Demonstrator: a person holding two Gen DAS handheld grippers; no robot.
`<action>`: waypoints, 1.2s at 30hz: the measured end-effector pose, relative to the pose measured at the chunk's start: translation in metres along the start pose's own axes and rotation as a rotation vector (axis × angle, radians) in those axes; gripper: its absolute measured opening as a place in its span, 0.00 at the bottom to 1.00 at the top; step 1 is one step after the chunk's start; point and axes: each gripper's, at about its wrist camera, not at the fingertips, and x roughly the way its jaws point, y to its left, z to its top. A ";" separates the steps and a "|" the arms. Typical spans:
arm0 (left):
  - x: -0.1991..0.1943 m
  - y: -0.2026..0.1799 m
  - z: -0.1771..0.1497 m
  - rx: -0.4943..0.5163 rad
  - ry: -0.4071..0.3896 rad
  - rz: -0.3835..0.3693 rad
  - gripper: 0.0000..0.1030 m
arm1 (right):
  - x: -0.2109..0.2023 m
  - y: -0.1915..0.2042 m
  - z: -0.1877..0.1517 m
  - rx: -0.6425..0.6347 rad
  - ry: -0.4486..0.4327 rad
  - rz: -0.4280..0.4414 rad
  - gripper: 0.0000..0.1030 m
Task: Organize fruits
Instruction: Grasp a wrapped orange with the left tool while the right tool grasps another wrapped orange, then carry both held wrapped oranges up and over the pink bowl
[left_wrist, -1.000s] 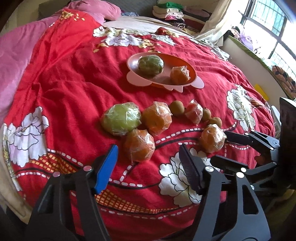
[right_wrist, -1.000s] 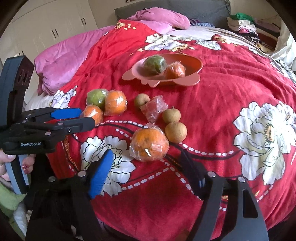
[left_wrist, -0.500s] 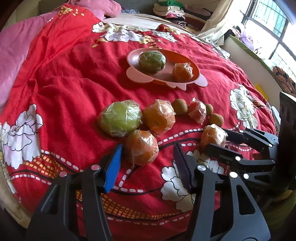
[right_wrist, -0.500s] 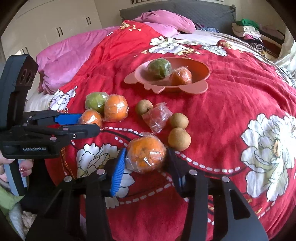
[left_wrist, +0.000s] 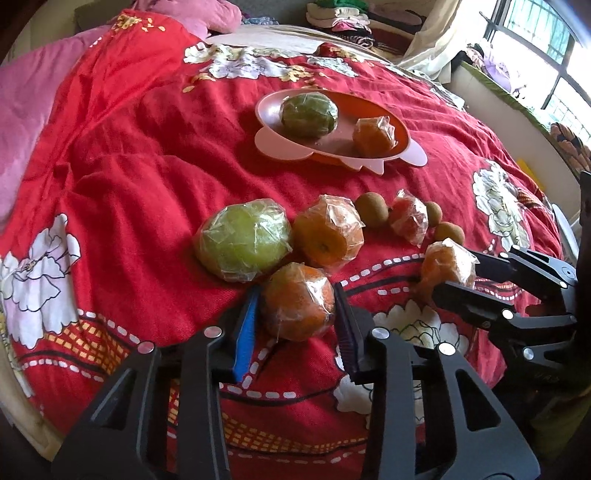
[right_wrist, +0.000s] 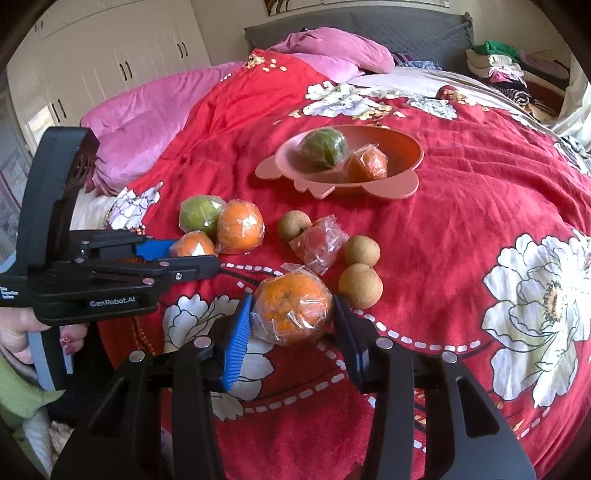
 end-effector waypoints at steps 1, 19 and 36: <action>-0.001 0.000 0.000 -0.004 0.000 -0.009 0.28 | -0.001 0.000 0.000 -0.001 -0.003 0.000 0.41; -0.033 -0.005 0.023 -0.009 -0.070 -0.069 0.28 | -0.029 -0.016 0.021 0.020 -0.097 -0.008 0.41; -0.030 -0.004 0.063 -0.014 -0.107 -0.053 0.28 | -0.041 -0.041 0.057 0.020 -0.184 -0.030 0.41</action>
